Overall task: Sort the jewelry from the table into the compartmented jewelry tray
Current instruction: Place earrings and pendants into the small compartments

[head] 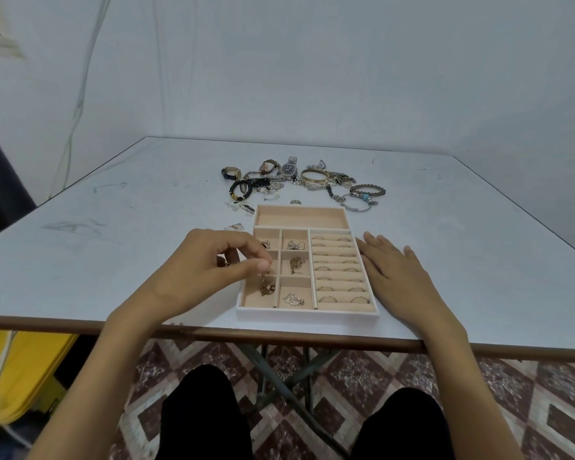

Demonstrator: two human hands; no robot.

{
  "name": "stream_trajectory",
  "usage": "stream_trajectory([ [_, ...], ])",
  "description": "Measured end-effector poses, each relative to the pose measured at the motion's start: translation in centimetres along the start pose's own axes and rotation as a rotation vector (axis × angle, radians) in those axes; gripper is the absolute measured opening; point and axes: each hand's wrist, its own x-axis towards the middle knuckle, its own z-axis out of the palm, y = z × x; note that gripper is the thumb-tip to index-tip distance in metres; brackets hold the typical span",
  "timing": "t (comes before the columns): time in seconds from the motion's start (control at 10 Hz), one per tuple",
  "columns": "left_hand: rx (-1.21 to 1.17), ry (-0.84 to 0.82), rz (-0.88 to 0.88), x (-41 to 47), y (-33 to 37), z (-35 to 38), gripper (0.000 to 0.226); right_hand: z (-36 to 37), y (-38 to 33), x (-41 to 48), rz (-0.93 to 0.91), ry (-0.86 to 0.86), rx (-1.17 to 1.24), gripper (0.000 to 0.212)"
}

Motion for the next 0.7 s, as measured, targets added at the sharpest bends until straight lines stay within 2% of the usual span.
stream_trajectory([
  [0.1, 0.09, -0.062, -0.008, 0.0, 0.1, -0.3, 0.004, 0.0, 0.0, 0.0, -0.002, -0.001, -0.003, 0.046],
  [0.3, 0.281, -0.15, 0.003, 0.0, 0.6, -0.4, 0.012, 0.0, 0.0, -0.1, -0.002, 0.001, -0.004, 0.046],
  [0.7, 0.356, -0.175, 0.056, 0.4, 1.4, 0.2, 0.031, 0.0, 0.1, 0.0, -0.004, 0.0, -0.013, 0.046],
])
